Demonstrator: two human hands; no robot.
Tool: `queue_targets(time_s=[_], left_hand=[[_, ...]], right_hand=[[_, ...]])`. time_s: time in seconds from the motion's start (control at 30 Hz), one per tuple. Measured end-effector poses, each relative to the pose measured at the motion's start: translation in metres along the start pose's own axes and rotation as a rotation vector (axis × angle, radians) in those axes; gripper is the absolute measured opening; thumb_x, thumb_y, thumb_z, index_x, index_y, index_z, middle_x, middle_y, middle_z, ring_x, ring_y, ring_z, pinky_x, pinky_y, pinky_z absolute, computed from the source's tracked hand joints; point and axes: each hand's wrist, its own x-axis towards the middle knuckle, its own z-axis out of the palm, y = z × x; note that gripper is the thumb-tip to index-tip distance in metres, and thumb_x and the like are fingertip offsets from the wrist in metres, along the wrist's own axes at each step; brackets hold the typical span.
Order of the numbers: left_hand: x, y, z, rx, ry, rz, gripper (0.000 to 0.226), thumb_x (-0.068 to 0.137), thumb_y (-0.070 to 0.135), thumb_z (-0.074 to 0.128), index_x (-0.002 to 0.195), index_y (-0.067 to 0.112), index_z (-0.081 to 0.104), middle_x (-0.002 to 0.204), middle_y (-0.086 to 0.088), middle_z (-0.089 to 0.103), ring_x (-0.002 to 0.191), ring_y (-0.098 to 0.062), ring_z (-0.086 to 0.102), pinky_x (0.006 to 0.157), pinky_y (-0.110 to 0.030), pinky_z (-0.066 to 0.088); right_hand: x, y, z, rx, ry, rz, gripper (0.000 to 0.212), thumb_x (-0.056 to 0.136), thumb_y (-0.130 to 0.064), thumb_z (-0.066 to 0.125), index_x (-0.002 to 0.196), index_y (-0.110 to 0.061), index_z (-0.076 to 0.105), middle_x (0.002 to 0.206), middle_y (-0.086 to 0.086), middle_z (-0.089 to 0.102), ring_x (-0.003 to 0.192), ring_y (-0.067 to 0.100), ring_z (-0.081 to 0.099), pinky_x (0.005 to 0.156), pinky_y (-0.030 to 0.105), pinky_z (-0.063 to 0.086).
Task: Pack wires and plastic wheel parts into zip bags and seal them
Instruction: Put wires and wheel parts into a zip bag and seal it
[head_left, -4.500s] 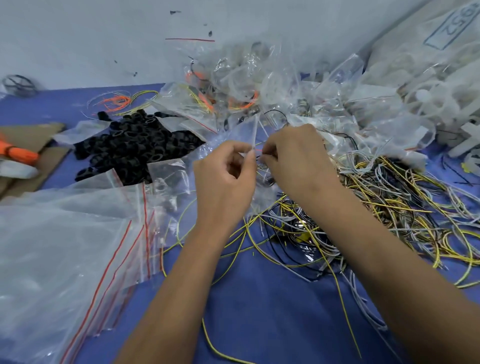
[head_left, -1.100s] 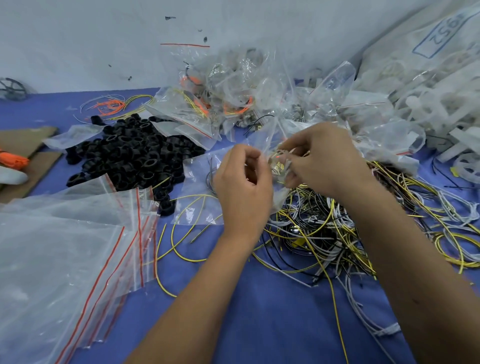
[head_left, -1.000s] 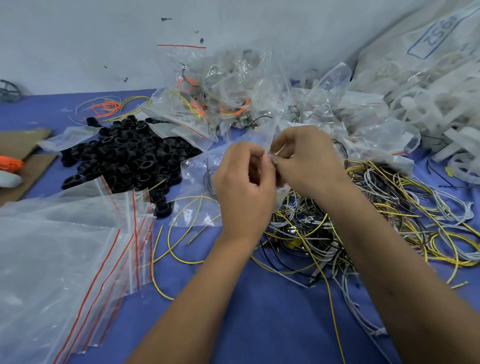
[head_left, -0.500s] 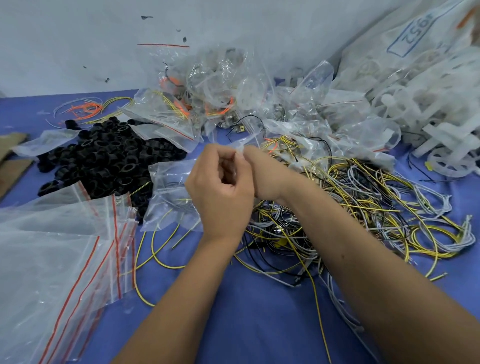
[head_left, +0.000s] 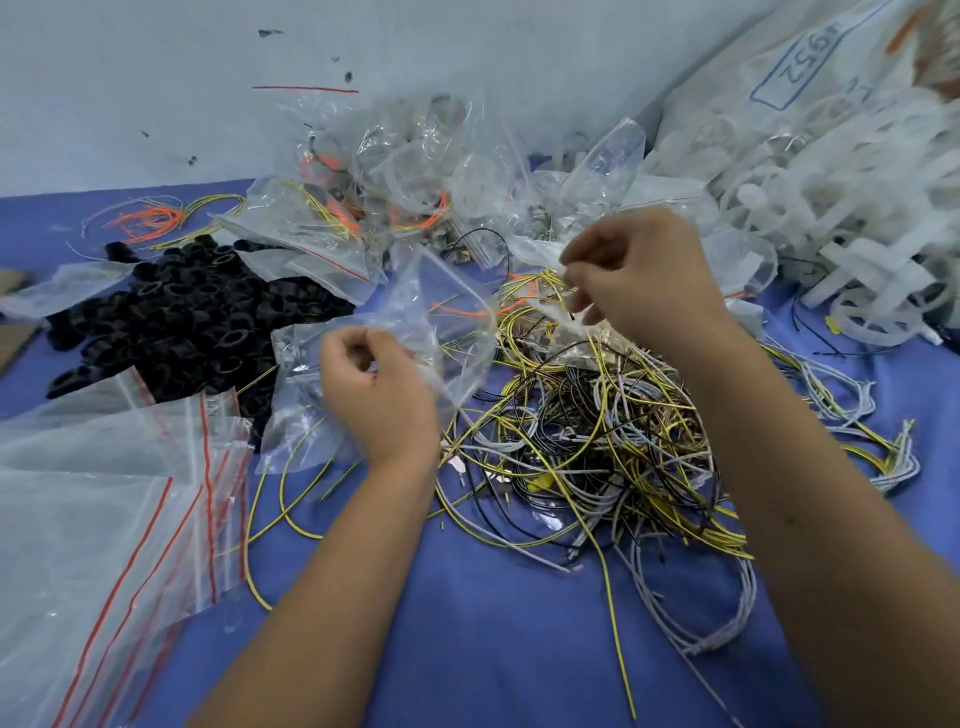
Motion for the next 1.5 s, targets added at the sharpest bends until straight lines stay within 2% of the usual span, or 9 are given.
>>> queue_targets(time_s=[0.13, 0.4, 0.57, 0.73, 0.9, 1.1, 1.2, 1.33, 1.5], left_hand=[[0.001, -0.001, -0.001, -0.037, 0.039, -0.060, 0.011, 0.089, 0.015, 0.045, 0.081, 0.022, 0.047, 0.073, -0.016, 0.062, 0.067, -0.048, 0.059, 0.068, -0.066, 0.052], [0.005, -0.006, 0.001, 0.056, 0.058, -0.071, 0.014, 0.093, 0.010, 0.047, 0.082, 0.019, 0.049, 0.079, -0.016, 0.069, 0.074, -0.039, 0.063, 0.076, -0.058, 0.052], [0.005, -0.007, 0.003, 0.021, 0.031, -0.116, 0.017, 0.093, 0.009, 0.047, 0.080, 0.020, 0.048, 0.068, -0.003, 0.064, 0.067, -0.035, 0.061, 0.072, -0.059, 0.053], [0.005, -0.009, 0.002, 0.013, -0.021, -0.118, 0.015, 0.094, 0.010, 0.046, 0.082, 0.020, 0.047, 0.072, -0.012, 0.064, 0.070, -0.048, 0.062, 0.068, -0.064, 0.052], [0.002, -0.008, 0.001, 0.014, -0.114, -0.051, 0.013, 0.095, 0.014, 0.048, 0.083, 0.020, 0.048, 0.075, -0.012, 0.061, 0.059, -0.041, 0.057, 0.056, -0.053, 0.050], [-0.004, -0.005, 0.003, 0.042, -0.310, 0.008, 0.010, 0.091, 0.022, 0.053, 0.082, 0.018, 0.051, 0.073, -0.007, 0.056, 0.062, -0.044, 0.058, 0.054, -0.052, 0.051], [-0.004, -0.005, 0.003, 0.041, -0.300, -0.002, 0.012, 0.094, 0.014, 0.052, 0.082, 0.017, 0.051, 0.070, -0.006, 0.055, 0.056, -0.039, 0.056, 0.048, -0.044, 0.048], [-0.004, -0.004, 0.001, 0.033, -0.286, -0.034, 0.016, 0.096, 0.008, 0.052, 0.082, 0.017, 0.052, 0.073, -0.008, 0.056, 0.064, -0.049, 0.058, 0.053, -0.053, 0.050], [-0.005, -0.002, 0.001, 0.041, -0.286, -0.039, 0.016, 0.096, 0.010, 0.054, 0.083, 0.018, 0.053, 0.075, -0.006, 0.059, 0.067, -0.047, 0.061, 0.060, -0.058, 0.054]], right_hand=[[0.029, 0.004, -0.001, -0.197, 0.141, -0.004, 0.021, 0.081, -0.003, 0.061, 0.088, -0.011, 0.080, 0.080, 0.006, 0.076, 0.074, 0.023, 0.073, 0.076, 0.039, 0.062], [0.078, 0.010, 0.040, -0.600, -0.145, -0.069, 0.016, 0.089, -0.009, 0.065, 0.098, -0.012, 0.079, 0.097, 0.010, 0.075, 0.094, 0.028, 0.068, 0.084, 0.033, 0.056], [0.083, 0.023, 0.048, -0.861, -0.276, 0.037, 0.031, 0.085, -0.019, 0.072, 0.063, -0.009, 0.053, 0.064, 0.005, 0.048, 0.067, 0.024, 0.052, 0.057, 0.025, 0.037], [0.082, 0.035, 0.052, -0.858, -0.243, 0.039, 0.018, 0.088, -0.024, 0.072, 0.086, -0.006, 0.068, 0.067, 0.005, 0.046, 0.077, 0.029, 0.049, 0.070, 0.030, 0.041], [0.076, 0.036, 0.043, -0.660, -0.099, 0.088, 0.015, 0.085, -0.014, 0.071, 0.098, -0.008, 0.076, 0.094, 0.015, 0.072, 0.092, 0.033, 0.067, 0.078, 0.034, 0.055], [0.059, 0.024, 0.024, -0.255, 0.104, 0.062, 0.010, 0.082, -0.023, 0.079, 0.087, -0.014, 0.081, 0.076, 0.005, 0.073, 0.072, 0.016, 0.064, 0.072, 0.024, 0.045], [0.048, 0.016, 0.021, 0.117, 0.162, 0.077, 0.010, 0.083, -0.024, 0.080, 0.080, -0.015, 0.078, 0.069, 0.003, 0.068, 0.059, 0.010, 0.054, 0.063, 0.026, 0.044], [0.040, 0.002, 0.015, 0.668, 0.202, 0.140, 0.014, 0.091, -0.010, 0.072, 0.078, -0.009, 0.072, 0.069, 0.010, 0.066, 0.051, 0.012, 0.050, 0.052, 0.025, 0.038], [0.026, 0.000, 0.012, 0.980, 0.186, 0.222, 0.010, 0.094, -0.004, 0.068, 0.084, -0.003, 0.070, 0.067, 0.006, 0.068, 0.055, 0.010, 0.050, 0.049, 0.017, 0.038]])
